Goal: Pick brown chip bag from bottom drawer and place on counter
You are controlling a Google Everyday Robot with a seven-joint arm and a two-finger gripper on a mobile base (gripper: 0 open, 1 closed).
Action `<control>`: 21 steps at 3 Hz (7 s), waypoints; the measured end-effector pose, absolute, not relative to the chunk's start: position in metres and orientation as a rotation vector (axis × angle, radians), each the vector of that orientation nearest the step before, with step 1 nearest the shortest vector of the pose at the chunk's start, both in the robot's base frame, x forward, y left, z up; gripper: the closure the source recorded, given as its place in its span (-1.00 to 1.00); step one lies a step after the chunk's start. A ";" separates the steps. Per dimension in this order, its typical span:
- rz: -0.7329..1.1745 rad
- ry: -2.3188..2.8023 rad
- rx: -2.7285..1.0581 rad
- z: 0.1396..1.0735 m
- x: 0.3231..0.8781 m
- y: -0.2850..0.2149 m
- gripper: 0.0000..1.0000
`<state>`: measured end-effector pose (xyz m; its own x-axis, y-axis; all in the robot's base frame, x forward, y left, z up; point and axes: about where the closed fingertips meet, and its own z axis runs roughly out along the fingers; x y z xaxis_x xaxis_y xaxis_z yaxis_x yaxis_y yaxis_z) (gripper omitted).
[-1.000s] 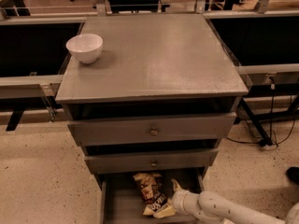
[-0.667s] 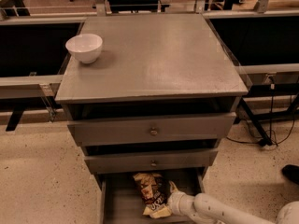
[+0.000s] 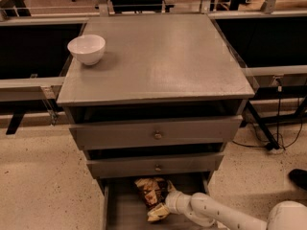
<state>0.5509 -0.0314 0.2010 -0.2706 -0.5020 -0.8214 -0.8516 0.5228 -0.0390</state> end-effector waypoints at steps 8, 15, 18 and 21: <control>0.445 1.682 -1.101 0.243 0.579 -0.064 1.00; 0.654 1.127 -1.555 0.402 0.471 -0.109 1.00; 0.417 0.997 -1.594 0.489 0.472 -0.074 1.00; 0.162 0.653 -1.797 0.757 0.492 -0.111 1.00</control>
Offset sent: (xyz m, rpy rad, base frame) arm 0.0435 -0.0086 -0.0087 -0.0854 -0.1320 -0.1308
